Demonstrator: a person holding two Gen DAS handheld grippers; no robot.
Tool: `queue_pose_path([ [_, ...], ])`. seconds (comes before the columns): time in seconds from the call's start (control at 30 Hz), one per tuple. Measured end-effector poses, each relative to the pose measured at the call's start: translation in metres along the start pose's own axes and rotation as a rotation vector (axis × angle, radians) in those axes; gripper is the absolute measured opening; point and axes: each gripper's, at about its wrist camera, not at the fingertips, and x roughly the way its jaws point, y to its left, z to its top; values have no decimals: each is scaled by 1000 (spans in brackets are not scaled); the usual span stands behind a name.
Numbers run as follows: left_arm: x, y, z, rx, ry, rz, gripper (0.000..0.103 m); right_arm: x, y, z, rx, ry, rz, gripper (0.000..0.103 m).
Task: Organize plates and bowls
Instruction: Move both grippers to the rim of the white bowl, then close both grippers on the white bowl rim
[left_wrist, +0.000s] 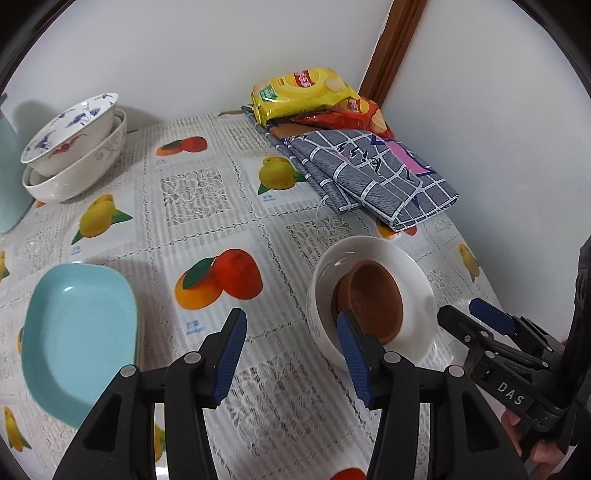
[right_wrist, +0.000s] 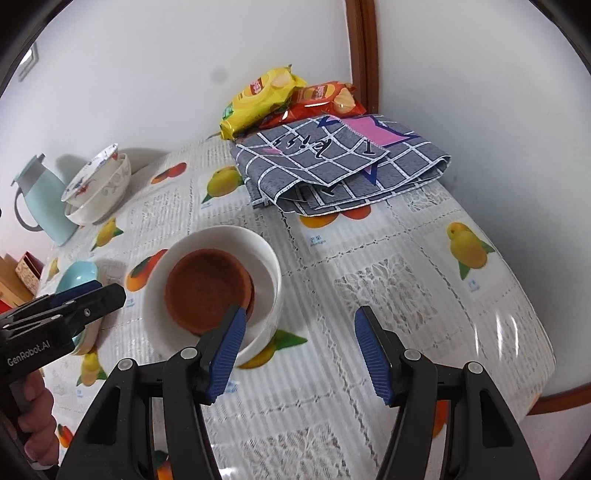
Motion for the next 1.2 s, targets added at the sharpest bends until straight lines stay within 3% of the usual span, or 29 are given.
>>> queue_pose_path([
  [0.2,22,-5,6,35,40,-5,49,23,2,4,-15,41,10,54],
  [0.43,43,-4,8,47,81,41,49,40,9,7,-42,77,-15,41],
  [0.8,57,-6,10,71,123,24,49,60,12,14,-33,127,-59,40],
  [1.1,60,-7,12,75,127,-7,40,62,8,14,-15,119,-48,39],
  [1.2,60,-9,11,78,117,-26,29,61,10,13,-11,110,-11,26],
])
